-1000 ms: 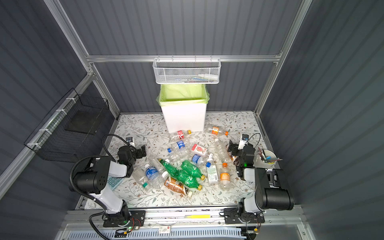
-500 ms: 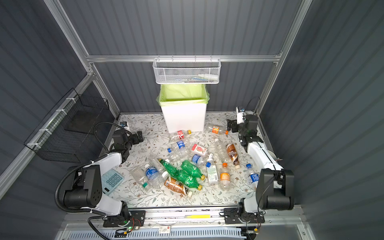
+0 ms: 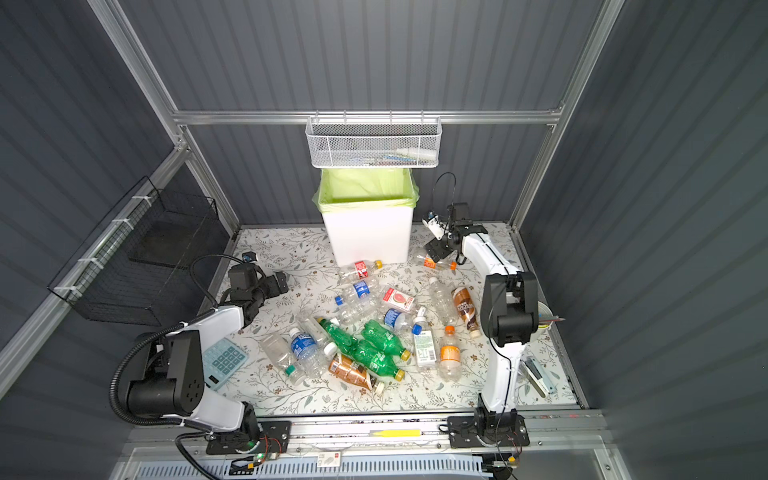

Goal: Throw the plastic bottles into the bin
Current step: 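Lower the right gripper onto the clear orange-labelled bottle and close on it, then lift the orange-labelled bottle with the right gripper and carry it over the bin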

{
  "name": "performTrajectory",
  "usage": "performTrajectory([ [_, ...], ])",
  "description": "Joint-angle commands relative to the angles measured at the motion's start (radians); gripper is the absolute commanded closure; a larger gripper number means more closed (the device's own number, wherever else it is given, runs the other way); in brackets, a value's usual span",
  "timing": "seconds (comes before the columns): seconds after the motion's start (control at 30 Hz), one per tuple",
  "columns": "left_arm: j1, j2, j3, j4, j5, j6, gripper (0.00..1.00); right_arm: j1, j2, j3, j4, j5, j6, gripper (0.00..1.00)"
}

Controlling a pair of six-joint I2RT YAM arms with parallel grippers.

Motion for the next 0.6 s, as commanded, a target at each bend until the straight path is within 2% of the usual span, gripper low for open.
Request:
performTrajectory([
  [0.0, -0.001, -0.028, -0.006, -0.042, -0.006, 0.011, 0.0, 0.009, 0.005, 0.022, -0.114, -0.066, -0.04, 0.08],
  [0.23, -0.001, -0.035, -0.019, -0.054, -0.011, 0.01, 0.0, 0.012, 0.052, 0.02, -0.129, -0.085, -0.056, 0.1],
  [0.43, -0.001, -0.041, -0.031, -0.053, -0.017, -0.004, 0.0, 0.016, 0.118, 0.066, -0.13, -0.033, -0.049, 0.17],
  [0.57, -0.001, -0.052, -0.035, -0.055, -0.019, -0.012, 0.0, 0.028, 0.156, 0.095, -0.11, 0.007, -0.031, 0.18],
])
